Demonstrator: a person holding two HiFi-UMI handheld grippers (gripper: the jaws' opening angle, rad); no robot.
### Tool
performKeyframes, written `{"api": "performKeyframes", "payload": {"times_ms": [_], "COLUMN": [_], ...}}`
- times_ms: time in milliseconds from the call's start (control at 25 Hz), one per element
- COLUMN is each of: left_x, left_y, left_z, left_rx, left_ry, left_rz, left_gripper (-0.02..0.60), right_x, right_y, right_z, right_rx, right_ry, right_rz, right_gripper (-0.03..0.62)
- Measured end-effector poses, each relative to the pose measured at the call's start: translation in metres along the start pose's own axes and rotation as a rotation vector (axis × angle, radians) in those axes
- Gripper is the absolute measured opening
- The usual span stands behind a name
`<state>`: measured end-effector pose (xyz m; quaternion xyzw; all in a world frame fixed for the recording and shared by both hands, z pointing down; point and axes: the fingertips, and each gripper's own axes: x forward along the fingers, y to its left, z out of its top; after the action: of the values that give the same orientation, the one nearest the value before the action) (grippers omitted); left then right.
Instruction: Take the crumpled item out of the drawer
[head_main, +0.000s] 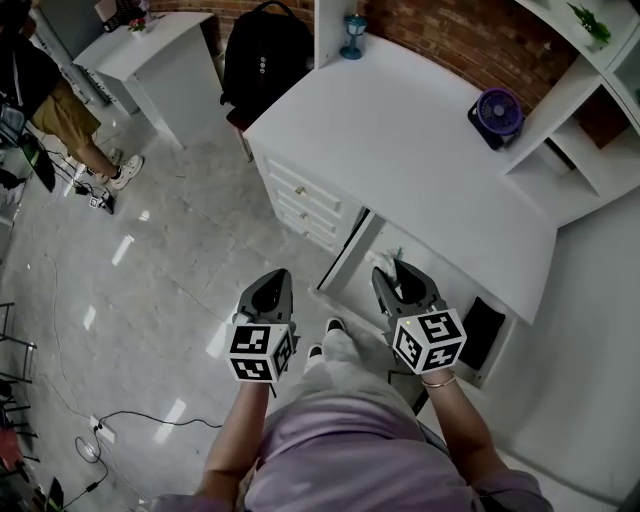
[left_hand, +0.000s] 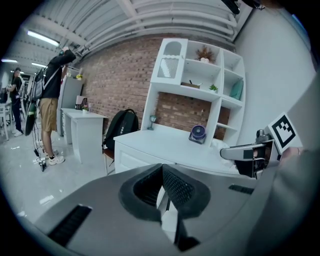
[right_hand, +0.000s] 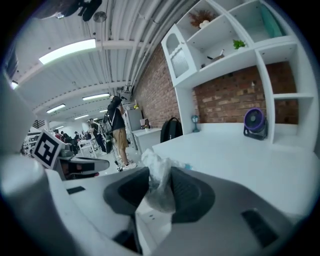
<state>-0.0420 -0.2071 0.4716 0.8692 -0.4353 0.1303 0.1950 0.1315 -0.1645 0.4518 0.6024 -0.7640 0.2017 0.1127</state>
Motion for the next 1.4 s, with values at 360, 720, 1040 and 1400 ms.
{"api": "performKeyframes", "payload": {"times_ms": [360, 720, 1040, 1400], "left_x": [0.003, 0.005, 0.005, 0.005], "left_y": [-0.008, -0.011, -0.014, -0.017], "left_z": [0.003, 0.009, 0.01, 0.01], "left_rx": [0.01, 0.015, 0.014, 0.017], "left_ry": [-0.006, -0.015, -0.018, -0.02], "left_rz": [-0.019, -0.017, -0.011, -0.007], "left_gripper": [0.0, 0.0, 0.0, 0.0], "right_x": [-0.026, -0.035, -0.038, -0.039], "right_y": [0.001, -0.002, -0.001, -0.004], "right_z": [0.026, 0.037, 0.04, 0.038], "right_rx": [0.016, 0.007, 0.009, 0.011], "right_ry": [-0.1, -0.142, -0.162, -0.159], "right_rz": [-0.006, -0.016, 0.004, 0.004], "right_gripper": [0.143, 0.137, 0.137, 0.137]}}
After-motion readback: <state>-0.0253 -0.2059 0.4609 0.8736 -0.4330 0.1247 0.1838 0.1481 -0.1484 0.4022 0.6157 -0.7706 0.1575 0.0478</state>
